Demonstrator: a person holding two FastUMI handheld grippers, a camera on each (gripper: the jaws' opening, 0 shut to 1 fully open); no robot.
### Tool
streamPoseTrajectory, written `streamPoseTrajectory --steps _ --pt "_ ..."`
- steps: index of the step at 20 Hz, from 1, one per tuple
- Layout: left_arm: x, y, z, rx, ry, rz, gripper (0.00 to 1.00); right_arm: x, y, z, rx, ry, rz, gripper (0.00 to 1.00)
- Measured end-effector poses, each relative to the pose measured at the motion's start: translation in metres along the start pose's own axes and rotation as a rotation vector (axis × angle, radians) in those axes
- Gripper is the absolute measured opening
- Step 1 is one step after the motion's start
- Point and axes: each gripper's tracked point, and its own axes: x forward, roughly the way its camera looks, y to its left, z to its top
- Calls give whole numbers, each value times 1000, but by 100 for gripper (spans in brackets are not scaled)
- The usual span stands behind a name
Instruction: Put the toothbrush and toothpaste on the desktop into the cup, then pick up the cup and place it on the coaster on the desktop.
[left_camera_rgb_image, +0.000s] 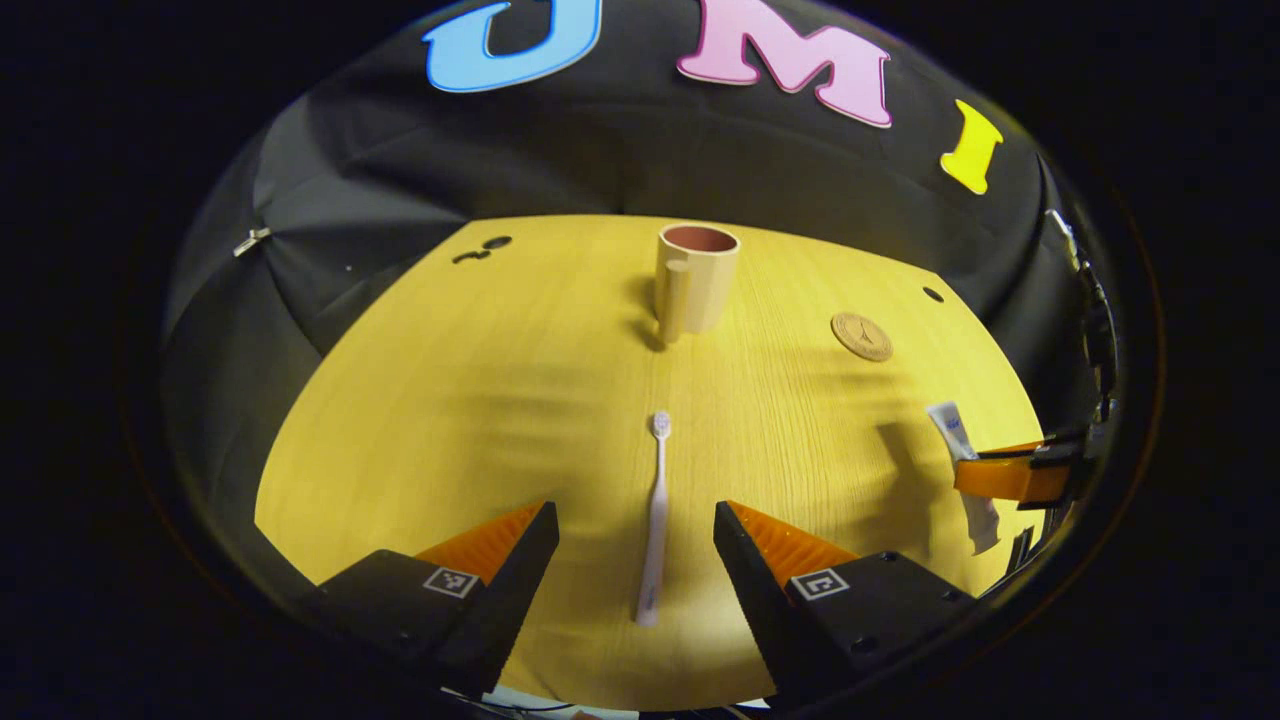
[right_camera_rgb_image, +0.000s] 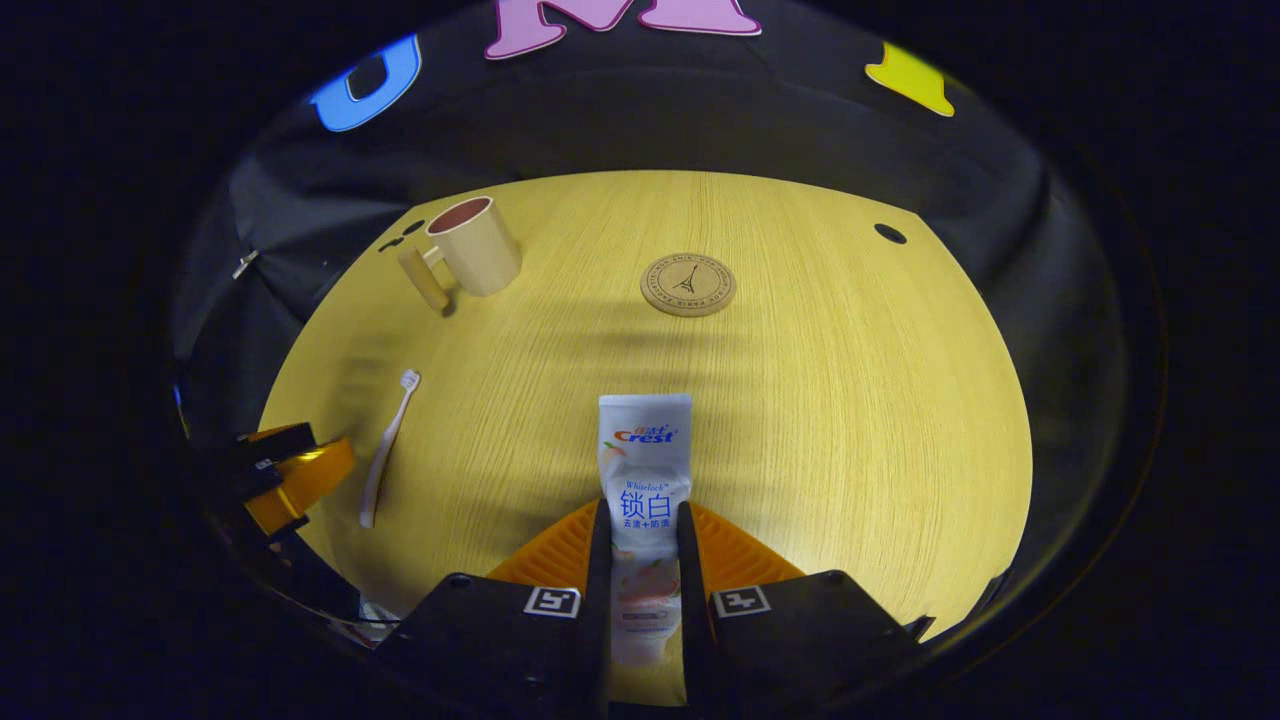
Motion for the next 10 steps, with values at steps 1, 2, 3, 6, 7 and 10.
streamPoseTrajectory --steps 1,2,3,6,7,10 --pt "7 0 -1 10 24 -1 93 -3 0 0 4 -4 6 33" --pt "14 -1 -3 16 44 0 97 -4 -1 1 6 -6 10 33" --pt "20 -1 -5 18 67 5 97 -6 -1 0 9 -9 15 33" --pt "37 4 -10 -6 121 21 97 -8 -5 -4 17 -9 22 33" --pt "40 4 -11 -16 131 21 96 -9 -7 -5 20 -6 20 33" --pt "45 5 -17 7 165 35 94 -6 -16 -4 25 -10 20 33"
